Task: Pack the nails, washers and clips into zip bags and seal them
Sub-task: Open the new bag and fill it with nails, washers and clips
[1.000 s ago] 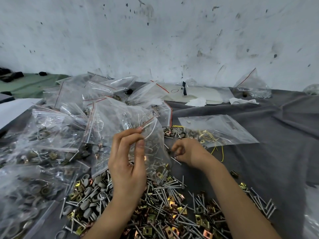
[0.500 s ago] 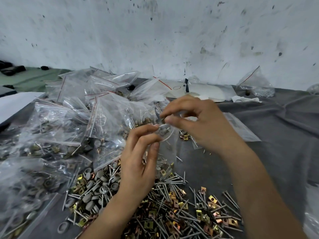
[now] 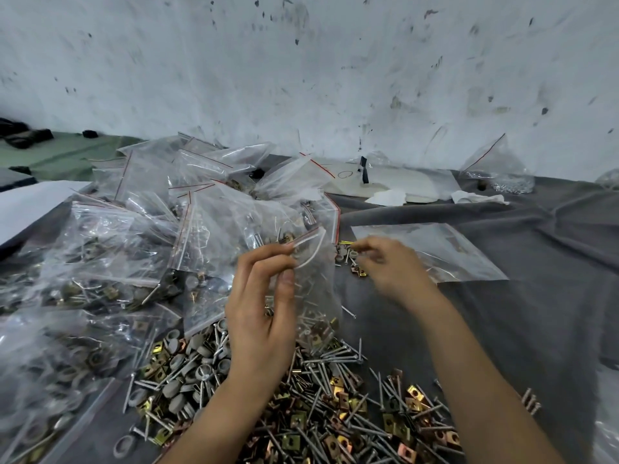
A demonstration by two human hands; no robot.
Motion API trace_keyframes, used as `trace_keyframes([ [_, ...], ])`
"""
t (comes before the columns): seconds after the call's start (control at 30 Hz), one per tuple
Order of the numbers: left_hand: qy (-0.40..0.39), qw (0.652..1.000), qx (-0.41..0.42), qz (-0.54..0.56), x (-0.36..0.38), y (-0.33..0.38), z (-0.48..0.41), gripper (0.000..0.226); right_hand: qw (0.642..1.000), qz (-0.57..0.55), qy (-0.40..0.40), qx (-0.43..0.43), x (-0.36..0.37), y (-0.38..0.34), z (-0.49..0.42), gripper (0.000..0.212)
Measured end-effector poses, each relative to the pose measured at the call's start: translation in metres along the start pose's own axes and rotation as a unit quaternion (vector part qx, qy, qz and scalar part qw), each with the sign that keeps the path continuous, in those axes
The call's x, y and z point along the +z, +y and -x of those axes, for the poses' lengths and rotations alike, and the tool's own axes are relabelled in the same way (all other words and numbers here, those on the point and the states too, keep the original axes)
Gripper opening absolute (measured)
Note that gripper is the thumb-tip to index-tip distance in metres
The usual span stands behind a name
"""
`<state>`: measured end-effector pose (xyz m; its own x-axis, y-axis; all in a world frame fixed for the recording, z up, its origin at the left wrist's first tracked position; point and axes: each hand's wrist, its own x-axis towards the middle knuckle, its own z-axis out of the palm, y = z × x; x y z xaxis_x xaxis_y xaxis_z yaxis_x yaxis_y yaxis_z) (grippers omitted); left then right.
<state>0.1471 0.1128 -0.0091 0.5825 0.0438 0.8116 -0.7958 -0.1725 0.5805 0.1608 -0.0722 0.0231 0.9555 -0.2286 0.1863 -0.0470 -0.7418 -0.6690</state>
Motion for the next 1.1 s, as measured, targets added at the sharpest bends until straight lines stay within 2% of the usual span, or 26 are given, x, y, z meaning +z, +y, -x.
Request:
trace_keyframes([
  [0.1,0.029,0.999,-0.029,0.001,-0.001,-0.002,-0.001,0.015,0.995,0.016,-0.094,-0.002,0.023,0.021,-0.003,0.038],
  [0.2,0.061,0.997,-0.048,-0.003,-0.002,-0.004,-0.003,0.014,0.990,0.014,-0.140,-0.012,0.035,0.027,-0.004,0.040],
  [0.4,0.060,0.996,-0.063,-0.011,-0.003,-0.007,-0.006,0.014,0.994,0.069,-0.085,-0.030,0.046,0.016,-0.016,0.039],
  [0.5,0.062,0.995,-0.073,-0.005,-0.003,-0.009,-0.007,0.012,0.993,0.045,-0.112,0.001,0.056,0.000,-0.032,0.036],
  [0.63,0.054,0.993,-0.101,0.000,-0.003,-0.007,-0.007,0.012,0.990,0.079,-0.114,-0.022,0.067,-0.017,-0.043,0.009],
  [0.77,0.053,0.995,-0.087,0.016,-0.003,-0.006,-0.008,0.020,0.996,0.042,-0.073,-0.003,0.071,-0.023,-0.040,0.023],
  [0.87,0.048,0.994,-0.090,0.046,-0.004,-0.004,-0.008,0.018,0.997,0.038,-0.062,0.007,0.067,-0.020,-0.035,0.022],
  [0.97,0.026,0.994,-0.093,0.056,-0.004,0.001,-0.010,0.013,0.995,0.082,-0.043,-0.034,0.062,-0.019,-0.028,0.016],
  [1.1,-0.042,0.995,-0.076,0.052,-0.008,0.005,-0.017,0.009,0.980,0.188,-0.007,-0.058,0.044,-0.031,-0.022,0.013],
])
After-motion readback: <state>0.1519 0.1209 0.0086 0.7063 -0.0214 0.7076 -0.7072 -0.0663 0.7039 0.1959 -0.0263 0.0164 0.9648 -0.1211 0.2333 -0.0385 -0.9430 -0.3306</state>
